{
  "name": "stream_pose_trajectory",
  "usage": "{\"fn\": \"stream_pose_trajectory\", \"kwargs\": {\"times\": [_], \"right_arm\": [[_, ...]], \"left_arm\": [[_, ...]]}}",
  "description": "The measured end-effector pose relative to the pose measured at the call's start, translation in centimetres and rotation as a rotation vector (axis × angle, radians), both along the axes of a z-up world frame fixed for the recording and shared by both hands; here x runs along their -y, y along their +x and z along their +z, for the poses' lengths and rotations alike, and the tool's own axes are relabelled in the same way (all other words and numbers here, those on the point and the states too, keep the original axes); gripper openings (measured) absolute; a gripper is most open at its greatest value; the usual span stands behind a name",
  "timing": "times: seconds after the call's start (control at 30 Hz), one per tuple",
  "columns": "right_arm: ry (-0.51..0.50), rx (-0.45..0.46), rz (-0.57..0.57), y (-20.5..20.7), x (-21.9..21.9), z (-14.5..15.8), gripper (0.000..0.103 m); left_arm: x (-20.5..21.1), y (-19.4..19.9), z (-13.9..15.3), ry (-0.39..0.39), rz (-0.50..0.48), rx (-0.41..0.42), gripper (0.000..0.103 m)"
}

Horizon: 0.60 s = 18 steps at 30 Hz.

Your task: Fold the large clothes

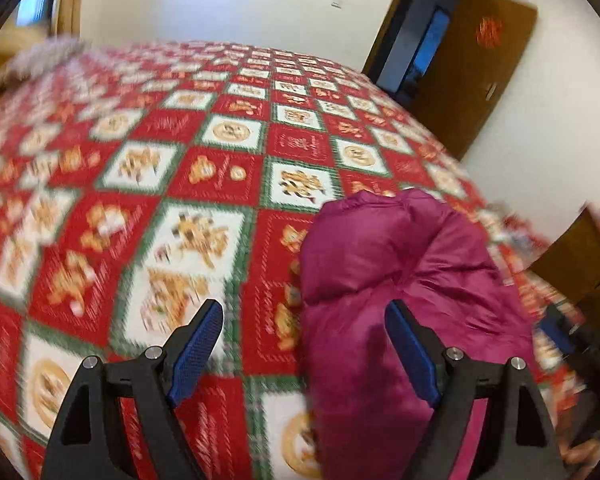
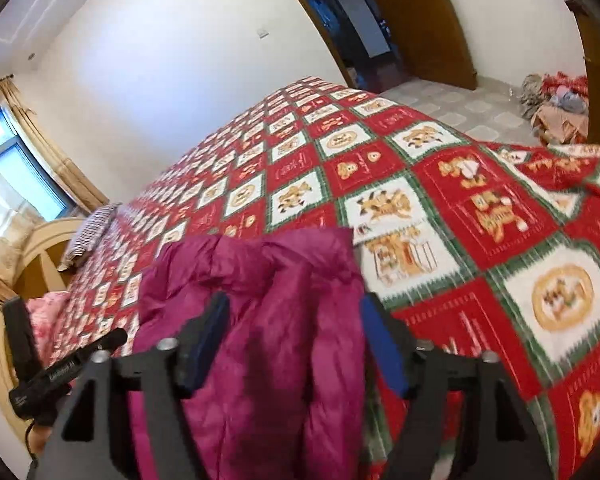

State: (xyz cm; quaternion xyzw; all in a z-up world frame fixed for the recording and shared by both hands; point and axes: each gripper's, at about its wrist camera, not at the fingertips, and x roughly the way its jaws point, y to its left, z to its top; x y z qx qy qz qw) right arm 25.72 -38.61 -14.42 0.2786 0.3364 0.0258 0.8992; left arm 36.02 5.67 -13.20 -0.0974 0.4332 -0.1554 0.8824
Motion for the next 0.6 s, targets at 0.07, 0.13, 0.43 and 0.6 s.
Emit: {"fn": "stream_pose_trajectory", "kwargs": {"times": [0.07,0.13,0.43,0.6], "right_arm": [[-0.005,-0.024,0.027,-0.3,-0.2,-0.8,0.081],[0.0,-0.057,0.064,-0.1,-0.6,-2.1,0.081],[0.098,-0.077,0.198,0.3,-1.5,-4.4,0.087],[0.12,-0.071,0.272,0.8,-2.8,-4.5,0.086]], "left_arm": [[0.2,-0.5,-0.8,-0.067,-0.026,-0.036,0.084],[1.4,-0.9,-1.7,-0.071,-0.069,-0.061,0.084],[2.1,-1.2,-4.7,-0.299,-0.127,-0.162,0.09],[3.0,-1.3,-4.4,-0.291,-0.189,-0.129,0.093]]}}
